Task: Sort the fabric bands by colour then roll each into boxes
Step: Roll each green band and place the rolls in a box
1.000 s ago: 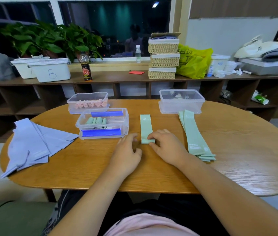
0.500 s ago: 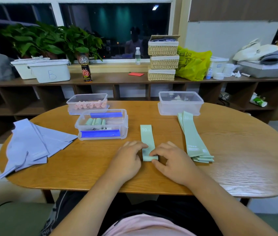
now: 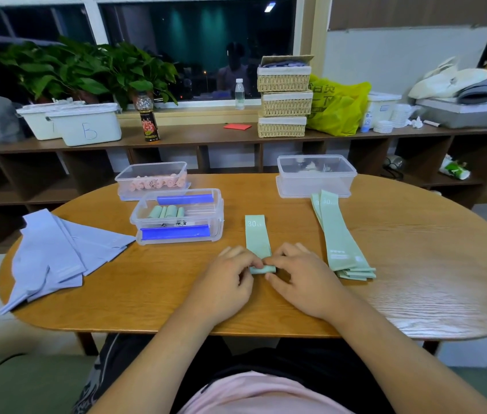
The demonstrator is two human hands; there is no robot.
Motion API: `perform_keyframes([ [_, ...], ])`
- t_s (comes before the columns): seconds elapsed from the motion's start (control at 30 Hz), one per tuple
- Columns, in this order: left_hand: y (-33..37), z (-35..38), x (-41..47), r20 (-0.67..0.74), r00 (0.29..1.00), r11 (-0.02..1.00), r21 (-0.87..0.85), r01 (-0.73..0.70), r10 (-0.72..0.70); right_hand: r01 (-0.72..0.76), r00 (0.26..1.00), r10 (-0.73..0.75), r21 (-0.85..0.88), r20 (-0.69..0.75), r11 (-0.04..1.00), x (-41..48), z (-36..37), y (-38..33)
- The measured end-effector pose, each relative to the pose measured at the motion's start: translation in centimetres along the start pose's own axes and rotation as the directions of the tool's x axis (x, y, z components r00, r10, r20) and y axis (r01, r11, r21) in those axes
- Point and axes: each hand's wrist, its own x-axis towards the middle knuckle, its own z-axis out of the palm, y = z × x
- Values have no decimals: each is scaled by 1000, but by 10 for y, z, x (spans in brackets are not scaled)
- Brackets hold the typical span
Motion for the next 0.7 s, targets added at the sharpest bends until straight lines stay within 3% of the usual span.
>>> perform_keyframes([
  [0.3,-1,0,1,14,998,998,-19,63,-63,-50,996,55,60,-74,997,-3,-3,-1],
  [0.5,-1,1,1,-10,997,996,-38,82,-82,-11,998,15,71,-68,997,-1,-1,-1],
  [0.6,-3,-1,2,-89,980,982,-87,169,-176,-12,996,21,99,-82,995,0,-1,0],
  [0.7,-3,-2,4,-34,966,961,-120,250,-256,-9,995,19,100,-95,995,-1,0,1],
])
